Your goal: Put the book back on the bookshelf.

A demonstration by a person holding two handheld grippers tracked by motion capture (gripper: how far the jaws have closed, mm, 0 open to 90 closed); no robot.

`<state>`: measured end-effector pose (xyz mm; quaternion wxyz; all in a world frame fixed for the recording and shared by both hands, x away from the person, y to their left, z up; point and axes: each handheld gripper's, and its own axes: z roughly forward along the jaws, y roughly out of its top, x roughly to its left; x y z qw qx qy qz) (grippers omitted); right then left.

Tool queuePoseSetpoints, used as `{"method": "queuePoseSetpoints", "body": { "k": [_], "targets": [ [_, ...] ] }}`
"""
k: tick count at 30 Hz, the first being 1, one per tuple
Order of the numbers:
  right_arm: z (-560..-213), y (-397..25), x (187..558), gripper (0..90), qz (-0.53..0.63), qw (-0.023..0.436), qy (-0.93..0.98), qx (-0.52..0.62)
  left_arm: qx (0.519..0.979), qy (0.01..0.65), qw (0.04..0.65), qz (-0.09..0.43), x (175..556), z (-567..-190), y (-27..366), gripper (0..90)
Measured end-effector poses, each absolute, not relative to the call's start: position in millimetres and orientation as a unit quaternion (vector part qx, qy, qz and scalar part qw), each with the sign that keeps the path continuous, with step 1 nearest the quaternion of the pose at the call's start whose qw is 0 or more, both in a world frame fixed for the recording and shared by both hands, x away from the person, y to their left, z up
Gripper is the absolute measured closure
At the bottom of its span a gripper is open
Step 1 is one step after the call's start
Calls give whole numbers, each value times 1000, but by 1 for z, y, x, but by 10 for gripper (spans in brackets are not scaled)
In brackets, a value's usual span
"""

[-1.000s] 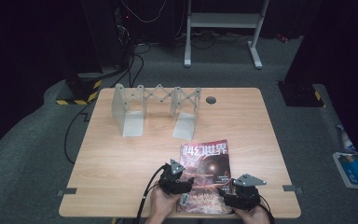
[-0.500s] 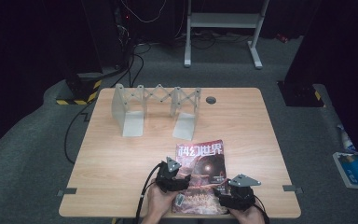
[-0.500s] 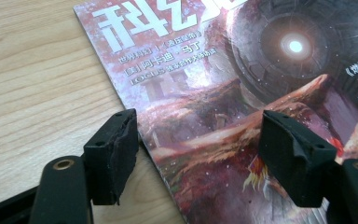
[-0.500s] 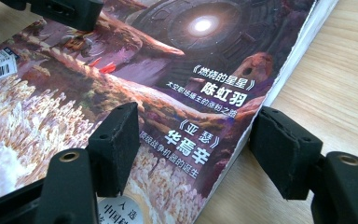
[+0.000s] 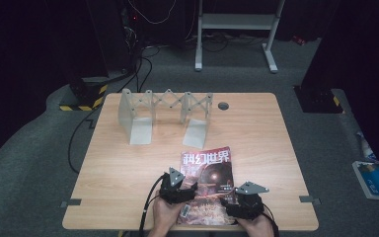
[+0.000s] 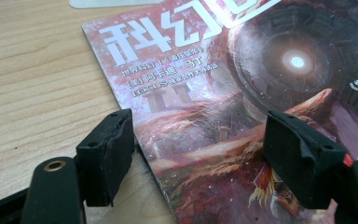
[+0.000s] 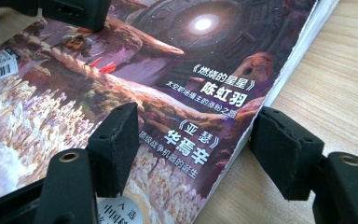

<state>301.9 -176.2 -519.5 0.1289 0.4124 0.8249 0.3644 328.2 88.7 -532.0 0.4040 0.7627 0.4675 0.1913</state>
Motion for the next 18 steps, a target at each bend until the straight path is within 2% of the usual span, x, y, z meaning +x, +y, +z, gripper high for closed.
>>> {"method": "queuePoseSetpoints", "body": {
  "k": [4,9,18],
  "targets": [
    [-520,-177,301,337,368,133,824,409,762,468,404,192,328,-532,89,256],
    [-513,-179,303,401,364,140,827,404,761,469,404,193,328,-532,89,257],
    [-501,-175,318,451,373,146,816,418,761,469,405,194,328,-532,89,259]
  ]
}}
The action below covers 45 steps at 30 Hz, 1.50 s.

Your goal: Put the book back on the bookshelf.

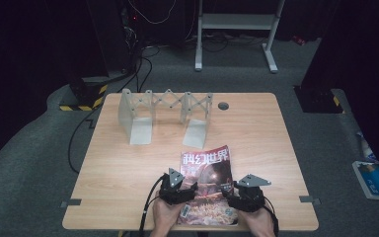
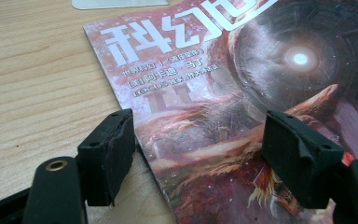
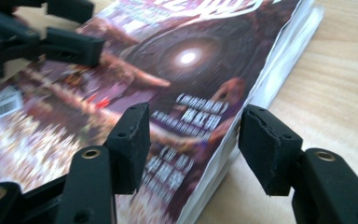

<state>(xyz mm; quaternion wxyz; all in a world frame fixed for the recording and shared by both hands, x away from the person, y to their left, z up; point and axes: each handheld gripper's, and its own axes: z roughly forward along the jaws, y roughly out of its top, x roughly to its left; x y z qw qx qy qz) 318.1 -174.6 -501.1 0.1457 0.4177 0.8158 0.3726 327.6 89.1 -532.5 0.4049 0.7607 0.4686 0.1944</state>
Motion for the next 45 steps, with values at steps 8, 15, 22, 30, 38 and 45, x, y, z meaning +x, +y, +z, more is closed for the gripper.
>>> {"method": "queuePoseSetpoints", "body": {
  "k": [8,15,22,30,38,45],
  "targets": [
    [-499,-172,343,482,362,138,805,450,760,469,405,194,328,-533,89,260],
    [-495,-167,361,468,335,150,813,452,760,469,406,194,328,-533,89,261],
    [-497,-166,378,484,342,146,799,473,758,471,409,191,327,-533,89,265],
    [-497,-165,397,473,336,134,796,486,761,467,404,197,328,-532,91,270],
    [-500,-161,416,432,332,125,795,492,761,467,406,196,328,-532,90,270],
    [-510,-165,430,329,344,90,779,517,760,469,406,193,329,-532,90,269]
  ]
}}
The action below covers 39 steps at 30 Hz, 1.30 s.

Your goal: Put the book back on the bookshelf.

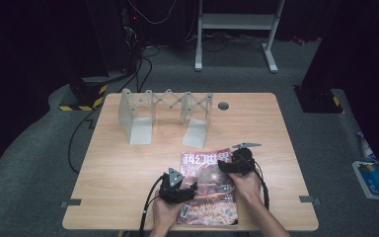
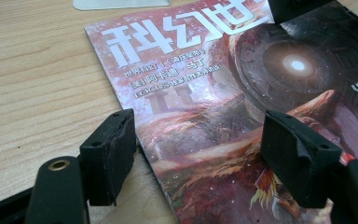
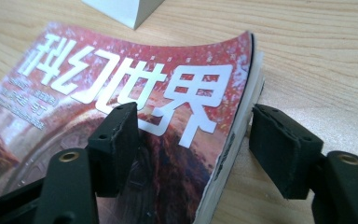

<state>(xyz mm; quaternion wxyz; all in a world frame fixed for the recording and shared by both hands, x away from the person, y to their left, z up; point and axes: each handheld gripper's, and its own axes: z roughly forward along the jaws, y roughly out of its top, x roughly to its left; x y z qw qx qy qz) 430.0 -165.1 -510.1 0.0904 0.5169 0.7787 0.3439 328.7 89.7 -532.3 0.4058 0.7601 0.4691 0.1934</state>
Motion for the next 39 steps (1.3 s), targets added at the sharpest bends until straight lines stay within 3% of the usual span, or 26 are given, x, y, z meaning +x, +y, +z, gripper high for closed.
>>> {"method": "queuePoseSetpoints", "body": {
  "k": [10,19,39],
  "targets": [
    [-511,-162,428,353,341,102,786,506,758,474,405,193,329,-532,88,266],
    [-503,-163,421,509,340,117,795,489,758,473,404,197,329,-532,88,266],
    [-495,-172,403,595,364,95,806,457,754,477,405,201,328,-533,86,267]
  ]
}}
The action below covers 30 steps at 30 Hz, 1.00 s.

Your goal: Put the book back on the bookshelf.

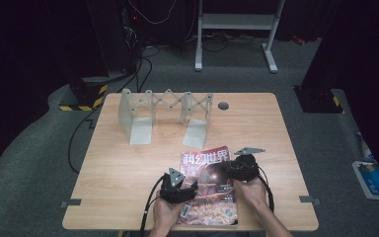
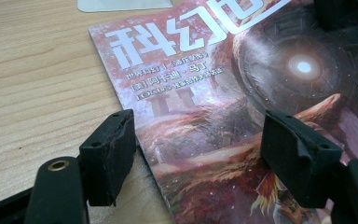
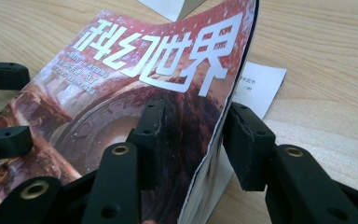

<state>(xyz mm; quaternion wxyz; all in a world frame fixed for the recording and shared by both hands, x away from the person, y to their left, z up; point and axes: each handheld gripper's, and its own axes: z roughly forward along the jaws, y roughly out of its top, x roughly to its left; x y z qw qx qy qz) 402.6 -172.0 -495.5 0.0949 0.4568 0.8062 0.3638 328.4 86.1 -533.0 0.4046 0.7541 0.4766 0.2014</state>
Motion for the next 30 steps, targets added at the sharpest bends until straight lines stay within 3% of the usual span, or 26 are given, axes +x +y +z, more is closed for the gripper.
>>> {"method": "queuePoseSetpoints", "body": {
  "k": [30],
  "targets": [
    [-484,-162,398,608,370,92,820,426,755,473,406,203,329,-533,86,267]
  ]
}}
